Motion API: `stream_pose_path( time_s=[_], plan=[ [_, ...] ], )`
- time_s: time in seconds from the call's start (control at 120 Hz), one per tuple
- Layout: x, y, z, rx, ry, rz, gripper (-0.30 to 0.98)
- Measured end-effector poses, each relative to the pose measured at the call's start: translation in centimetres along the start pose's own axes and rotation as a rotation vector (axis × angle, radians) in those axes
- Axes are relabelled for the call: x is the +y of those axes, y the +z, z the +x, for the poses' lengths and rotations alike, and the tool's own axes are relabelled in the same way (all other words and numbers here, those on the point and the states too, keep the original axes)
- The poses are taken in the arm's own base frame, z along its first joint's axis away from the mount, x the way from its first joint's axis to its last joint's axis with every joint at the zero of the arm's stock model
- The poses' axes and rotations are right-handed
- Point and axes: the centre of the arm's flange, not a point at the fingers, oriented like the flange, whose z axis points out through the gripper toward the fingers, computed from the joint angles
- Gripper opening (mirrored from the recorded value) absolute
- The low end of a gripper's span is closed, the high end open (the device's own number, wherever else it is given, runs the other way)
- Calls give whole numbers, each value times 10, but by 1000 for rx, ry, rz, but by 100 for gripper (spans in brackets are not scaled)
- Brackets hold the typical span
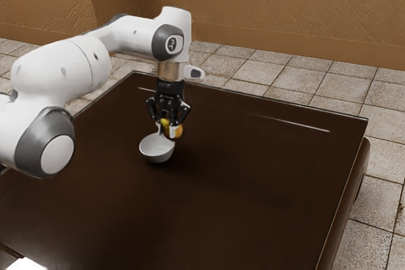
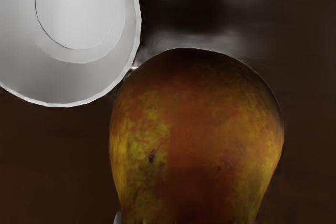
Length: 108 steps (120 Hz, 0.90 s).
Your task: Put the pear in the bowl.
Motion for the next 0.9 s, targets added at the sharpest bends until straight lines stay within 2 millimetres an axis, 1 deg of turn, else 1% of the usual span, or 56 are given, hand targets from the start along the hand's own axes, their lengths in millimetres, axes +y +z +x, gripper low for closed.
stream_pose_path(
  time_s=[0.05,0.1,0.125,0.208,0.283,0.383,0.55,0.592,0.617,0.633,0.65,0.7,0.733,0.767,0.808,0.833,0.858,0.875,0.9],
  plan=[
    [-30,-1,2,-8,-46,6,0],
    [-57,5,6,-23,-84,5,0],
    [-65,10,10,-31,-95,4,0],
    [-81,29,21,-50,-114,0,1],
    [-85,45,30,-62,-115,-1,1],
    [-84,52,36,-56,-109,-6,1],
    [-79,51,39,-30,-92,-41,34],
    [-80,44,37,-20,-89,-47,41],
    [-81,35,33,-10,-88,-52,44],
    [-82,24,28,2,-87,-56,45],
    [-84,7,19,22,-85,-64,47],
    [-85,-51,-16,97,-69,-91,52],
    [-80,-89,-49,143,-44,-118,54],
    [-73,-125,-87,188,-13,-139,56],
    [-58,-167,-142,255,36,-138,58],
    [-53,-181,-175,285,61,-136,60],
    [-51,-185,-202,302,76,-133,61],
    [-51,-186,-214,310,81,-128,61],
    [-49,-186,-225,319,86,-120,62]
  ],
)
